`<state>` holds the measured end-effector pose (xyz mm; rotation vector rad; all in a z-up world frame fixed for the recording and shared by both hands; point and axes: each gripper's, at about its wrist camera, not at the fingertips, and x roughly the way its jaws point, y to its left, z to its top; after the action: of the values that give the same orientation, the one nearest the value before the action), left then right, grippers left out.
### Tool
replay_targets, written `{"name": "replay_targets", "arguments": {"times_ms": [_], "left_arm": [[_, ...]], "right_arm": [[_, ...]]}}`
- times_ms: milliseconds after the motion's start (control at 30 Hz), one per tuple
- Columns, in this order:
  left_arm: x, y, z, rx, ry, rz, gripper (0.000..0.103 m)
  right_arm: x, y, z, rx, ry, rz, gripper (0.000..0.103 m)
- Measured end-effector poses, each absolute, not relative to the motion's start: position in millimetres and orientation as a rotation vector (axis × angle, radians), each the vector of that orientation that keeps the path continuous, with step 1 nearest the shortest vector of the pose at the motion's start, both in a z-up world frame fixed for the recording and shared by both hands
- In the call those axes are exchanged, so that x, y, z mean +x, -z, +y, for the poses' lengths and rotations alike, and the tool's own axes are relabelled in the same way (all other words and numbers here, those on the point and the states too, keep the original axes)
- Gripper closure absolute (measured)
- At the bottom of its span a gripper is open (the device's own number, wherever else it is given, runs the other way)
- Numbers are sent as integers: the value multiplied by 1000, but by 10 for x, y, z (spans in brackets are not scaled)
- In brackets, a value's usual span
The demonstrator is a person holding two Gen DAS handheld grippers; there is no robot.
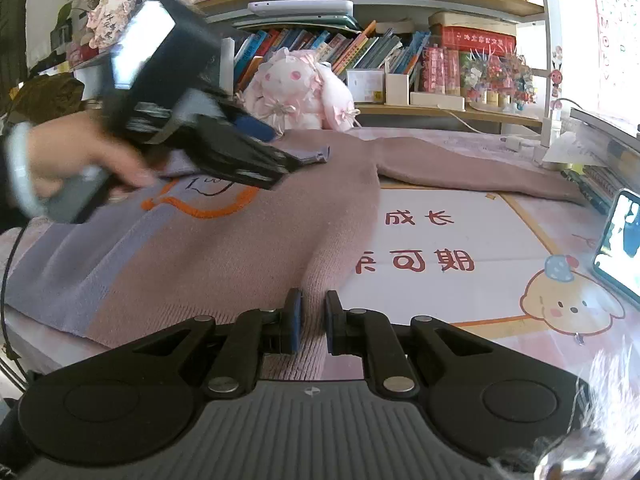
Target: Fold clothes
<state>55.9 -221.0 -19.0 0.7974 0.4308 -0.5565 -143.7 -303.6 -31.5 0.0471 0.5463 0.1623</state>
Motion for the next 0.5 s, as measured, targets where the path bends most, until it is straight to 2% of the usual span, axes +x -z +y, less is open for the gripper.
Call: {"name": "replay_targets", "arguments": {"times_ms": [200, 233, 267, 333, 500], "left_arm": [[816, 383, -2321, 821, 490, 433, 63], [818, 408, -2332, 855, 472, 415, 71], [838, 421, -2325, 869, 455, 407, 98], [935, 344, -2225, 828, 417, 408, 98], [959, -300, -1466, 536, 364, 358, 99]], "right_arm": [[-1429, 312, -3079, 62, -180, 549, 92], [-1435, 315, -3074, 59, -179, 546, 92], [-1441, 319, -3067, 54, -178, 542, 92], [-1453, 320, -3049, 44, -174, 538, 92], [-1472, 324, -3032, 40, -165, 533, 92]]}}
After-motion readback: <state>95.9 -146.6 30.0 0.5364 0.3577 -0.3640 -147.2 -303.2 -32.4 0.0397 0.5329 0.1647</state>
